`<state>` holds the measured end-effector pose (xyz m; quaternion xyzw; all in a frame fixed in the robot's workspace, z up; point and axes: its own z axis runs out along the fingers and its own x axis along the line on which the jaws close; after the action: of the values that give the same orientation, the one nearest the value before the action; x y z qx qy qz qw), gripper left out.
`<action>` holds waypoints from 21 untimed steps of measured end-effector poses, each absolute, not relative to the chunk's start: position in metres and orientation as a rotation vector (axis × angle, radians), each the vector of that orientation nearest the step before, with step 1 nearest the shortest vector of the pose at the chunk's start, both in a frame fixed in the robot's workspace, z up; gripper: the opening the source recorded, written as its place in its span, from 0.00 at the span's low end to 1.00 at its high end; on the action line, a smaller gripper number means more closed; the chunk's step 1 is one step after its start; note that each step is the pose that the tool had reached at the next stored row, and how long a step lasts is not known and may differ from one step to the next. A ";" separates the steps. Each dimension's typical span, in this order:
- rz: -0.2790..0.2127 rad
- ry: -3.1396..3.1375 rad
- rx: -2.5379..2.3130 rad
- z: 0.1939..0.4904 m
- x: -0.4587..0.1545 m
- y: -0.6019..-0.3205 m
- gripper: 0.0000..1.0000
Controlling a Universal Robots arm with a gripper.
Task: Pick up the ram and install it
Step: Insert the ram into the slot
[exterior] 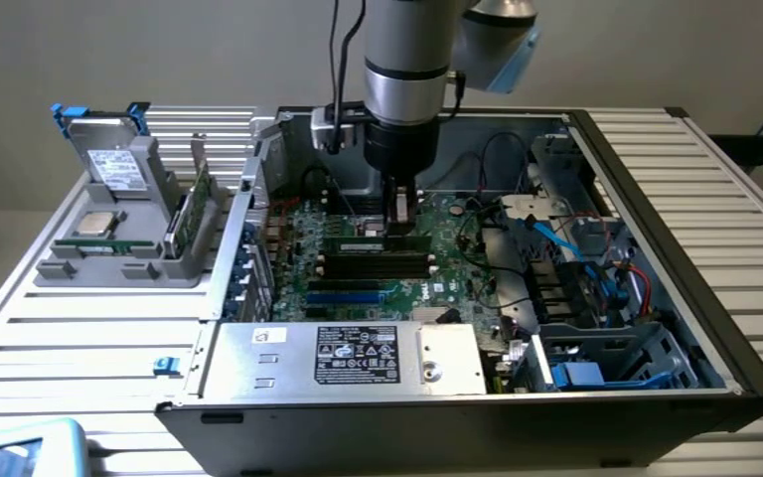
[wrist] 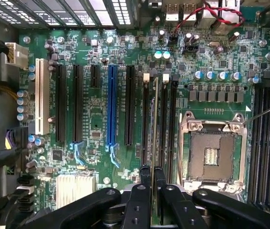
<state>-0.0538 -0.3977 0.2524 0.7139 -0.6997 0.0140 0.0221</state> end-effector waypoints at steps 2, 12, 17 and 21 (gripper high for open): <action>0.044 -2.168 2.211 0.252 -0.054 -0.398 0.14; 0.060 -2.160 2.204 0.246 -0.054 -0.398 0.14; 0.060 -2.160 2.204 0.240 -0.054 -0.398 0.14; 0.060 -2.160 2.203 0.239 -0.054 -0.398 0.14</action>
<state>-0.0539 -0.3982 0.2390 0.7136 -0.6997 0.0193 0.0276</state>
